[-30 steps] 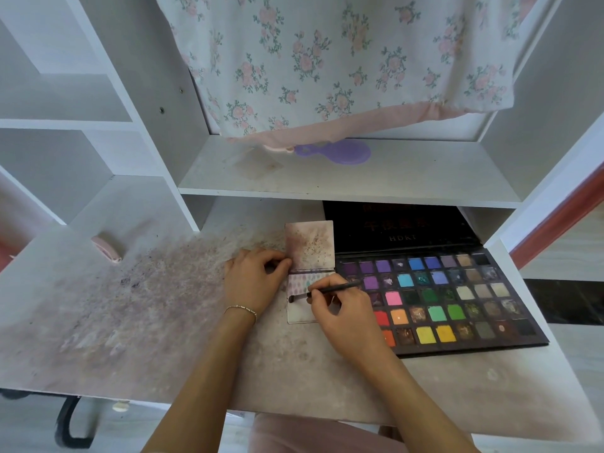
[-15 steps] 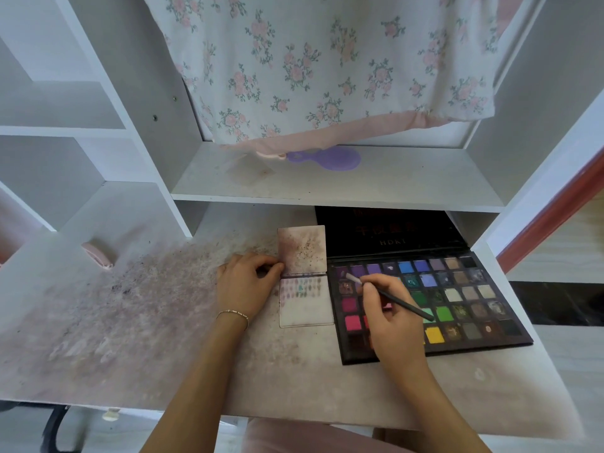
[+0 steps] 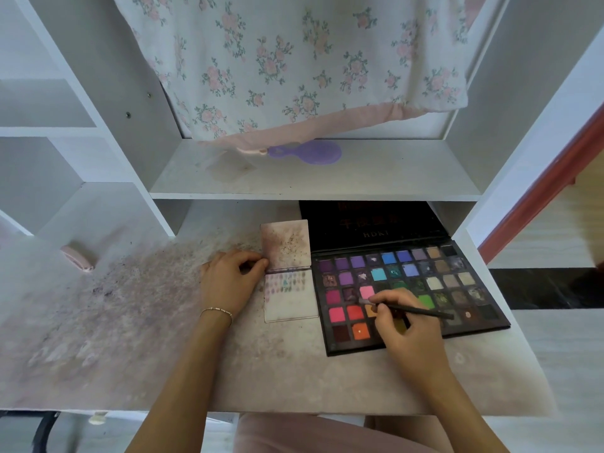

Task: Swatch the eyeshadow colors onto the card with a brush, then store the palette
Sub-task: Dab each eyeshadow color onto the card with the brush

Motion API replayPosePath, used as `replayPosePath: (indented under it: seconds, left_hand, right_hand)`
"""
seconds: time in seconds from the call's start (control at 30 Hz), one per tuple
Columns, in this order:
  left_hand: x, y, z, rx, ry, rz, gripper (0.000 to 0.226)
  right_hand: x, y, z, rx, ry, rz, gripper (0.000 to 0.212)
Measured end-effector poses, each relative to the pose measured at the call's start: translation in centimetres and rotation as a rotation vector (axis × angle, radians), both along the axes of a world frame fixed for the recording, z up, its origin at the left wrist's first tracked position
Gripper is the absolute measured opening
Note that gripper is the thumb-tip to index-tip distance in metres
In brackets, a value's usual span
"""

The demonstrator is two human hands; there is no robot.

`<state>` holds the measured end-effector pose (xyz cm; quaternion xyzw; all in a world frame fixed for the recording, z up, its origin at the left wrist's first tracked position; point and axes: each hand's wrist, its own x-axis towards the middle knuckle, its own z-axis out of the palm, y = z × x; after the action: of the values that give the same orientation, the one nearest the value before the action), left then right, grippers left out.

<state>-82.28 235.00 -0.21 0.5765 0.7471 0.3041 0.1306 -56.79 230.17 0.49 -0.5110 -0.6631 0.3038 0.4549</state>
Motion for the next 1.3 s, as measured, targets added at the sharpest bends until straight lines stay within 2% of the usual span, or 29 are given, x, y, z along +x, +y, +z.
replayPosePath:
  seconds: [0.13,0.33,0.5,0.6,0.8,1.0,1.3]
  left_hand:
    - [0.0,-0.1,0.1,-0.002,-0.016,-0.005,0.013]
    - [0.0,-0.1,0.1,0.001,-0.03,-0.005,0.011]
    - [0.1,-0.1,0.2,0.009,-0.028,-0.003,0.01]
    - [0.0,-0.1,0.1,0.004,-0.038,-0.008,0.01]
    - [0.1,-0.1,0.2,-0.005,-0.036,-0.004,0.011]
    - [0.1,-0.2,0.3,-0.003,-0.039,-0.002,0.011]
    - [0.1,-0.2,0.4,-0.006,-0.025,0.008,0.012]
  right_hand:
    - [0.1,-0.1,-0.3,-0.032,-0.04,-0.003,0.032]
    - [0.0,0.0,-0.2,-0.032,-0.1,0.002,0.037]
    - [0.1,-0.1,-0.1,-0.025,-0.06,-0.007,0.035]
    - [-0.1,-0.2,0.1,-0.025,-0.098,0.014,0.042]
    - [0.0,-0.1,0.2,-0.036,0.007,-0.035,0.032]
    - [-2.0,0.1,1.0,-0.073,0.227,-0.004,0.035]
    - [-7.6,1.1,1.4,-0.103,0.133,0.15,0.028]
